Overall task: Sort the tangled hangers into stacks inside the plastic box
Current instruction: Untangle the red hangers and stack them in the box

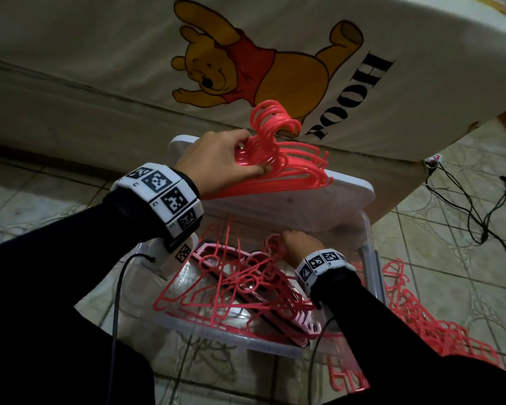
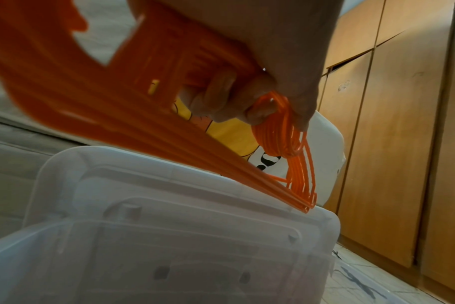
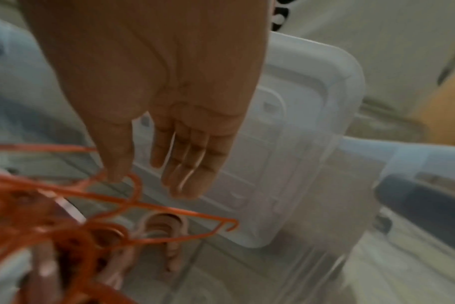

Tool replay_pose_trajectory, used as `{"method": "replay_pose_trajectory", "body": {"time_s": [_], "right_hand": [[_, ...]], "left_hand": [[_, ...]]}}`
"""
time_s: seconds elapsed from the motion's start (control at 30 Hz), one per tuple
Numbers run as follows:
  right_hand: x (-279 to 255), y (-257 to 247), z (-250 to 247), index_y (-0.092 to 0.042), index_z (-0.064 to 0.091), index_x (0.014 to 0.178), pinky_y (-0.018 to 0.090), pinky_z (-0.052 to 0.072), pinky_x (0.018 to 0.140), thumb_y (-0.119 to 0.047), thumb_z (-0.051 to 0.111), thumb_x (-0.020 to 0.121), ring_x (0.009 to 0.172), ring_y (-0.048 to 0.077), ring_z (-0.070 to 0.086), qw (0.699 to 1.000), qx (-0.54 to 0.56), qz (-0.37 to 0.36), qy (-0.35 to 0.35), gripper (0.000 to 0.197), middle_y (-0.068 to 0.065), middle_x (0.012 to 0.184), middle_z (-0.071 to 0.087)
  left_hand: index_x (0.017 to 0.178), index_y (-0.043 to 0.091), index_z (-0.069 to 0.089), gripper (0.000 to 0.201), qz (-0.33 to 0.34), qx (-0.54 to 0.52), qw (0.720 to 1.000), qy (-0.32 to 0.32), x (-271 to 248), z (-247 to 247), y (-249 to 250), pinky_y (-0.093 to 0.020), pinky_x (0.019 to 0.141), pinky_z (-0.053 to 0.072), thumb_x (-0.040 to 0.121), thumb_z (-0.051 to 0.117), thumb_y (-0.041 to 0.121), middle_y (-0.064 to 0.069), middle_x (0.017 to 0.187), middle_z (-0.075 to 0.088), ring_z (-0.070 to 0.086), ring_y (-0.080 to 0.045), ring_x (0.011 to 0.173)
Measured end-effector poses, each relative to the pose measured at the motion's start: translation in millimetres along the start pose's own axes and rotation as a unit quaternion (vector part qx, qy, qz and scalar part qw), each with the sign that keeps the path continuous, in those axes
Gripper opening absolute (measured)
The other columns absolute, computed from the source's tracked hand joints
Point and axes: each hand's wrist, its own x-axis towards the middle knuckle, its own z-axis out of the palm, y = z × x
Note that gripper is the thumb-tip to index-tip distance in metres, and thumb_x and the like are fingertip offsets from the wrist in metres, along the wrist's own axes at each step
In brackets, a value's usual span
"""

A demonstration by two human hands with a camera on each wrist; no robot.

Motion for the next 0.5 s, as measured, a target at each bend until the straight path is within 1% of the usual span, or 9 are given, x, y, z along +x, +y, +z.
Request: {"method": "replay_pose_trajectory", "body": {"time_s": [0.03, 0.07, 0.1, 0.13, 0.2, 0.3, 0.37, 0.4, 0.5], "right_hand": [[1, 1, 2, -0.027, 0.058, 0.111, 0.034, 0.045, 0.081, -0.035, 0.052, 0.086, 0.104, 0.033, 0.062, 1.0, 0.006, -0.003, -0.007, 0.026, 0.014, 0.113, 0.063], [1, 1, 5, -0.029, 0.056, 0.112, 0.035, 0.046, 0.083, -0.037, 0.052, 0.086, 0.104, 0.032, 0.062, 1.0, 0.018, -0.007, -0.02, 0.028, 0.013, 0.114, 0.063], [1, 0, 8, -0.027, 0.054, 0.114, 0.035, 0.047, 0.085, -0.038, 0.052, 0.086, 0.104, 0.032, 0.062, 0.999, 0.035, -0.008, -0.034, 0.03, 0.013, 0.114, 0.063], [1, -1, 12, -0.023, 0.052, 0.117, 0.035, 0.048, 0.086, -0.038, 0.053, 0.087, 0.103, 0.033, 0.062, 0.998, 0.05, -0.006, -0.043, 0.033, 0.015, 0.115, 0.063], [0, -6, 13, -0.016, 0.052, 0.118, 0.034, 0.047, 0.085, -0.032, 0.056, 0.088, 0.103, 0.035, 0.062, 0.998, 0.056, -0.01, -0.036, 0.035, 0.017, 0.115, 0.062], [0, -14, 8, -0.011, 0.064, 0.109, 0.035, 0.047, 0.085, -0.018, 0.057, 0.086, 0.102, 0.035, 0.062, 0.998, 0.047, -0.024, -0.017, 0.026, 0.019, 0.111, 0.065], [-3, -19, -1, -0.016, 0.07, 0.104, 0.036, 0.05, 0.085, -0.016, 0.057, 0.085, 0.1, 0.035, 0.063, 0.998, 0.048, -0.031, -0.001, 0.023, 0.018, 0.106, 0.067], [-5, -21, -8, -0.018, 0.071, 0.103, 0.036, 0.05, 0.086, -0.016, 0.058, 0.086, 0.1, 0.034, 0.063, 0.998, 0.05, -0.037, 0.006, 0.022, 0.017, 0.105, 0.067], [-13, -27, -33, -0.023, 0.072, 0.103, 0.034, 0.05, 0.086, -0.017, 0.059, 0.086, 0.099, 0.032, 0.063, 0.995, 0.052, -0.073, 0.047, 0.022, 0.015, 0.105, 0.068]], "left_hand": [[0.083, 0.037, 0.056, 0.036, -0.001, 0.002, 1.0, 0.002, 1, 1, 0, -0.024, 0.062, 0.032, 0.067, 0.062, 0.068, 0.017, 0.077, 0.059, 0.057, -0.006, 0.077], [0.083, 0.038, 0.056, 0.036, -0.003, 0.005, 1.0, 0.004, 1, 1, -1, -0.02, 0.059, 0.031, 0.066, 0.062, 0.069, 0.018, 0.074, 0.057, 0.056, -0.004, 0.075], [0.082, 0.038, 0.056, 0.036, -0.005, 0.009, 1.0, 0.006, 2, 2, 0, -0.013, 0.057, 0.029, 0.066, 0.062, 0.069, 0.021, 0.07, 0.055, 0.054, -0.002, 0.074], [0.082, 0.038, 0.056, 0.036, -0.007, 0.013, 1.0, 0.008, 2, 3, 0, -0.007, 0.056, 0.027, 0.066, 0.062, 0.07, 0.023, 0.068, 0.053, 0.052, 0.0, 0.072], [0.081, 0.038, 0.055, 0.035, -0.007, 0.013, 1.0, 0.012, 2, 3, -1, -0.002, 0.055, 0.026, 0.067, 0.063, 0.069, 0.026, 0.066, 0.051, 0.05, 0.001, 0.072], [0.084, 0.037, 0.058, 0.034, -0.004, 0.006, 1.0, 0.01, 3, 3, -1, -0.006, 0.057, 0.026, 0.068, 0.066, 0.067, 0.02, 0.076, 0.057, 0.054, -0.002, 0.077], [0.087, 0.034, 0.061, 0.037, -0.001, -0.006, 1.0, 0.003, 3, 3, 1, -0.019, 0.061, 0.033, 0.069, 0.066, 0.065, 0.016, 0.083, 0.061, 0.058, -0.006, 0.082], [0.088, 0.033, 0.062, 0.037, -0.001, -0.011, 1.0, 0.001, 3, 3, 1, -0.023, 0.065, 0.034, 0.069, 0.067, 0.065, 0.014, 0.086, 0.063, 0.06, -0.008, 0.084], [0.089, 0.033, 0.061, 0.037, -0.004, -0.02, 1.0, 0.005, 3, 1, 2, -0.025, 0.07, 0.037, 0.069, 0.068, 0.063, 0.009, 0.092, 0.067, 0.062, -0.01, 0.088]]}}
